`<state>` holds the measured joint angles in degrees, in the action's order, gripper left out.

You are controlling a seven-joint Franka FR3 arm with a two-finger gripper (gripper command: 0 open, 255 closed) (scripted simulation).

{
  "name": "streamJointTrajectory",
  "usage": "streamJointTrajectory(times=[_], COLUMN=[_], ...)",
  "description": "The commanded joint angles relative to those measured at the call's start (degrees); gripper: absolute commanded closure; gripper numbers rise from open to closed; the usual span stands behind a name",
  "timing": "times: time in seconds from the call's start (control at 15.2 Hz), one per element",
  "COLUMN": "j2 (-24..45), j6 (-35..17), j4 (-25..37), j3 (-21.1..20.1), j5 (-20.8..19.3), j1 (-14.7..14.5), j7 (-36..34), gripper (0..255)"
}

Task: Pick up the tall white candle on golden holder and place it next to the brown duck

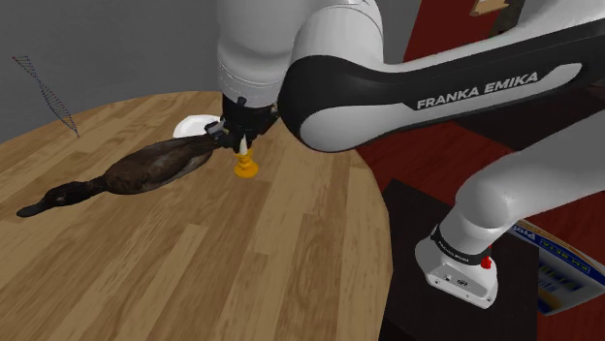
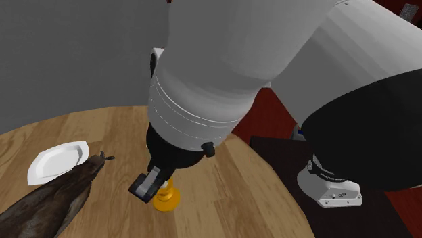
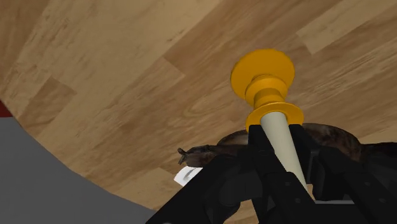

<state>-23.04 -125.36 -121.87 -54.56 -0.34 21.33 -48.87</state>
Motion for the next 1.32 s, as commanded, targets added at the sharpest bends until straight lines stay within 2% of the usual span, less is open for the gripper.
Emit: streamJointTrajectory(times=[0.0,0.13,0.2,0.26,0.33,0.4,0.46,0.59,0.86,0.99,1.06,1.25], j2=[5.4,12.9,19.2,31.8,40.8,40.2,43.3,49.2,59.9,65.7,70.0,69.5], j6=[0.6,2.2,4.1,9.5,14.8,14.4,16.3,20.0,26.5,29.8,32.3,30.1], j4=[4.8,10.3,13.4,17.4,21.2,24.1,27.5,34.8,51.7,62.8,71.9,67.9], j3=[-5.7,-14.3,-20.8,-26.8,-26.7,-17.6,-14.6,-10.4,-3.8,-0.7,1.3,1.1], j5=[-4.5,-12.2,-19.3,-33.6,-43.1,-41.5,-44.0,-48.4,-54.8,-57.7,-59.6,-59.4], j1=[4.6,10.8,14.9,14.8,9.7,1.1,-3.7,-11.6,-25.5,-32.9,-38.4,-36.5], j7=[-3.8,-9.3,-14.0,-22.7,-27.5,-26.3,-27.0,-27.6,-25.7,-23.2,-20.7,-22.3], gripper=[255,255,255,255,255,255,255,255,255,255,255,255])
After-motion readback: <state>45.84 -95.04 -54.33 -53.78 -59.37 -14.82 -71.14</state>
